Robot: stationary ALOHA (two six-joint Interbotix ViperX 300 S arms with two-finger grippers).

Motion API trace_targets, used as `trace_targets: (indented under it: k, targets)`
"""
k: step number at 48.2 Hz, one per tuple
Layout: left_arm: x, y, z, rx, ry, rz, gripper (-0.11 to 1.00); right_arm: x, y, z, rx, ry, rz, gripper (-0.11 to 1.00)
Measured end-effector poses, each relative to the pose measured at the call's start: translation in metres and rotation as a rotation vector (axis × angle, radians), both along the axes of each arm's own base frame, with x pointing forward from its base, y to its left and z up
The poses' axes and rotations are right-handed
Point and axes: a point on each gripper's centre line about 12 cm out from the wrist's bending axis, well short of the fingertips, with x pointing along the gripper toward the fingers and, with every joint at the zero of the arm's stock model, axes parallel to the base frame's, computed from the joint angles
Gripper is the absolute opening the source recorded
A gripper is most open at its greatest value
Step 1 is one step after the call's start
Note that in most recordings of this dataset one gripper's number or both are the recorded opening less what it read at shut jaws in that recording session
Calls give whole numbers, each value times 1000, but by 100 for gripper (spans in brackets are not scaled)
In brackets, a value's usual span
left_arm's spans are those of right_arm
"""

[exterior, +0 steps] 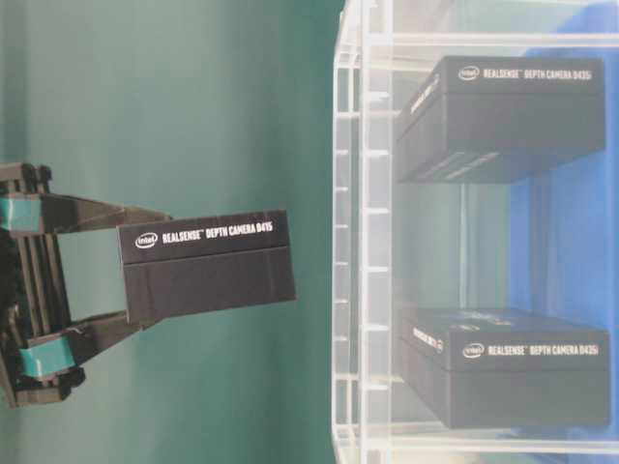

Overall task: Take the box out of the case with the left arm.
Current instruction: 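Carry the box forward and lower it onto the cloth in front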

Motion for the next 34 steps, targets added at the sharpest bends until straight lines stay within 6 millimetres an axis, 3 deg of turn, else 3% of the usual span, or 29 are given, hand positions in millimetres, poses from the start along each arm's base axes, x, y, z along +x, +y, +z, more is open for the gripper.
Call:
trace_targets:
  k: [20, 34]
  targets:
    - [10, -92, -13, -44, 27, -37, 61, 0, 0, 0, 0, 3, 0, 2]
    - [5, -167, -14, -82, 28, -34, 61, 0, 0, 0, 0, 2, 0, 2]
